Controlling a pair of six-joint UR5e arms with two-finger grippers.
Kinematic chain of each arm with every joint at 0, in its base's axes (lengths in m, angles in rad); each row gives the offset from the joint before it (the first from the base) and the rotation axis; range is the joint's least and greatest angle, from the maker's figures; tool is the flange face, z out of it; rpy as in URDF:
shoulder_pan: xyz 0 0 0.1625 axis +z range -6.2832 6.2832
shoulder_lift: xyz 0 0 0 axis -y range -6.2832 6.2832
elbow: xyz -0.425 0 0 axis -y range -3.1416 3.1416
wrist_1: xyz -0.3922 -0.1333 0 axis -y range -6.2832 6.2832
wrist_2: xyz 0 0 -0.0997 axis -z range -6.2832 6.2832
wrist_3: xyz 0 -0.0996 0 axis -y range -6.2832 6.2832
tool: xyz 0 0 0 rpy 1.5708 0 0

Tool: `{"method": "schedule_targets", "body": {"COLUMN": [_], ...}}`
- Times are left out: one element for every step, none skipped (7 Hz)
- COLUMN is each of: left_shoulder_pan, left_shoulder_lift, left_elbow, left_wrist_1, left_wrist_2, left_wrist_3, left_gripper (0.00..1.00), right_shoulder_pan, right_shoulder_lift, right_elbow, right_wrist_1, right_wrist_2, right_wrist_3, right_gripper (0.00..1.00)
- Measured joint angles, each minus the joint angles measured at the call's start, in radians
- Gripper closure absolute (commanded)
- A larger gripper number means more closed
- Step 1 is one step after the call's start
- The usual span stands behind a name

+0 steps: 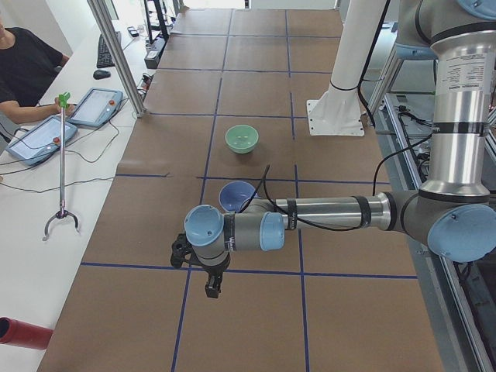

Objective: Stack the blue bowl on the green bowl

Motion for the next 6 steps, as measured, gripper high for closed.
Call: {"method": "schedule_targets", "body": {"left_shoulder_pan": [-0.001, -0.001, -0.001, 0.000, 0.002, 0.006], "left_shoulder_lift": [0.000, -0.002, -0.005, -0.012, -0.019, -0.020], "left_elbow": [-0.002, -0.008, -0.014, -0.029, -0.048, -0.074], "left_wrist_1": [-0.001, -0.002, -0.004, -0.006, -0.007, -0.008], "left_wrist_2": [-0.001, 0.000, 0.003, 0.005, 0.006, 0.007], "left_wrist_3": [0.000, 0.001, 0.001, 0.001, 0.000, -0.019], "left_gripper": [0.00, 0.00, 0.00, 0.00, 0.00, 0.00], "right_shoulder_pan": [0.000, 0.000, 0.000, 0.000, 0.000, 0.000], "right_shoulder_lift": [0.000, 0.000, 0.000, 0.000, 0.000, 0.000], "right_elbow": [0.000, 0.000, 0.000, 0.000, 0.000, 0.000], "right_wrist_1": [0.000, 0.001, 0.001, 0.001, 0.000, 0.000], "right_wrist_2": [0.000, 0.000, 0.000, 0.000, 0.000, 0.000], "right_wrist_3": [0.000, 0.000, 0.000, 0.000, 0.000, 0.000], "right_gripper": [0.00, 0.00, 0.00, 0.00, 0.00, 0.00]}}
